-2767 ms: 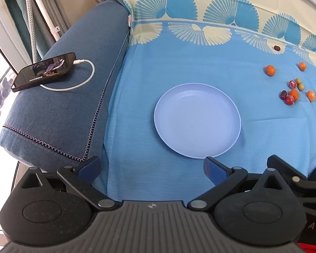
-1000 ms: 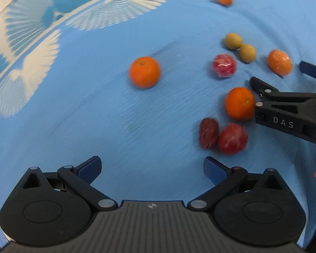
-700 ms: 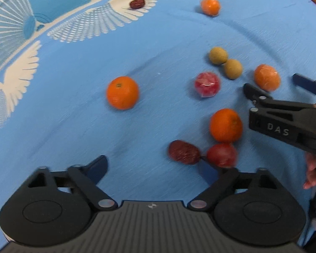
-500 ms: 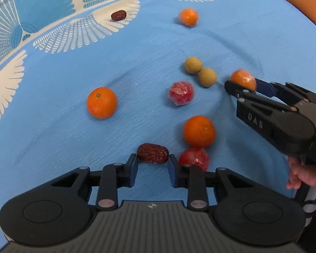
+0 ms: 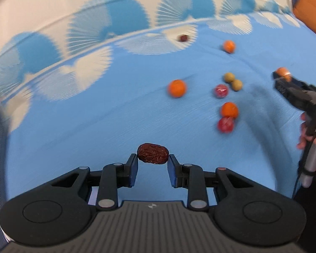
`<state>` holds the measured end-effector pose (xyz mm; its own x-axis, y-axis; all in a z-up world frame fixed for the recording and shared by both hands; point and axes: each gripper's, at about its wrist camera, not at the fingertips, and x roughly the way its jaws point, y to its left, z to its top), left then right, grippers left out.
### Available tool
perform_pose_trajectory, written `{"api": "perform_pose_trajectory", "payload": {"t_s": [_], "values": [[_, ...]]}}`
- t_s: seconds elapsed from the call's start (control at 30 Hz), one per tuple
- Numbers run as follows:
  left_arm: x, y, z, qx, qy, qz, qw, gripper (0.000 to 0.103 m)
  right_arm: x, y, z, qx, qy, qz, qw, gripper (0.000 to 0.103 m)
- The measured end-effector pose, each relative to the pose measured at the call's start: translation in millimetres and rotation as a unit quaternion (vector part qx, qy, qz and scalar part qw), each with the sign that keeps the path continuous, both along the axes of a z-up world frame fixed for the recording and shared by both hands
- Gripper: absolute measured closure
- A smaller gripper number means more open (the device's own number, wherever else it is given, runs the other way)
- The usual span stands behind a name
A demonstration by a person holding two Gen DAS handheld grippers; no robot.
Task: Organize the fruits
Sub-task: 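Carry the date and mandarin over the plate with both grippers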
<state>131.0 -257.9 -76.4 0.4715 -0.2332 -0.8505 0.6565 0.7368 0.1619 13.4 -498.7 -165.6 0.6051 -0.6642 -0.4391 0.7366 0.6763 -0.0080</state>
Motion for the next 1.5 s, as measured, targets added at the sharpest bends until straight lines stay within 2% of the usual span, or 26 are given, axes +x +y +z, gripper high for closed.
{"api": "perform_pose_trajectory", "payload": {"t_s": [0.1, 0.27, 0.33, 0.4, 0.5, 0.67, 0.8, 0.9, 1.0, 1.23, 1.5], "values": [[-19.4, 45.0, 22.3, -0.002, -0.008, 0.033, 0.9994, 0.069, -25.3, 37.3, 38.4, -0.003, -0.037, 0.032, 0.999, 0.065], [-54.7, 113.3, 47.4, -0.014, -0.008, 0.071, 0.9973, 0.069, -76.8, 113.2, 87.0, 0.052, -0.068, 0.137, 0.987, 0.065], [-69.2, 136.4, 54.8, -0.019, -0.014, 0.085, 0.9961, 0.069, -95.4, 147.0, 100.8, 0.062, -0.065, 0.180, 0.980, 0.065], [-82.3, 158.9, 61.5, -0.027, -0.024, 0.104, 0.9940, 0.069, -111.3, 183.1, 113.3, 0.039, -0.064, 0.208, 0.975, 0.065], [-101.1, 191.5, 71.6, -0.044, -0.038, 0.132, 0.9896, 0.069, -129.6, 233.4, 129.7, 0.008, -0.060, 0.266, 0.962, 0.065], [-127.0, 233.5, 81.8, -0.076, -0.051, 0.160, 0.9829, 0.069, -139.8, 295.3, 150.2, 0.029, -0.044, 0.354, 0.934, 0.065], [-144.9, 260.0, 83.8, -0.093, -0.056, 0.172, 0.9790, 0.069, -141.6, 333.0, 154.1, 0.023, -0.021, 0.394, 0.919, 0.065], [-155.2, 270.8, 83.0, -0.105, -0.056, 0.176, 0.9772, 0.069, -142.5, 351.7, 157.8, 0.008, -0.007, 0.409, 0.912, 0.065], [-156.4, 278.9, 84.5, -0.119, -0.054, 0.180, 0.9750, 0.069, -142.5, 360.8, 161.1, 0.000, 0.000, 0.412, 0.911, 0.065], [-160.5, 289.0, 86.1, -0.137, -0.061, 0.183, 0.9716, 0.070, -144.4, 361.6, 160.6, -0.008, 0.015, 0.416, 0.909, 0.065], [-158.3, 292.9, 85.6, -0.141, -0.060, 0.189, 0.9700, 0.069, -139.3, 363.6, 158.2, -0.011, 0.024, 0.421, 0.907, 0.065]]}}
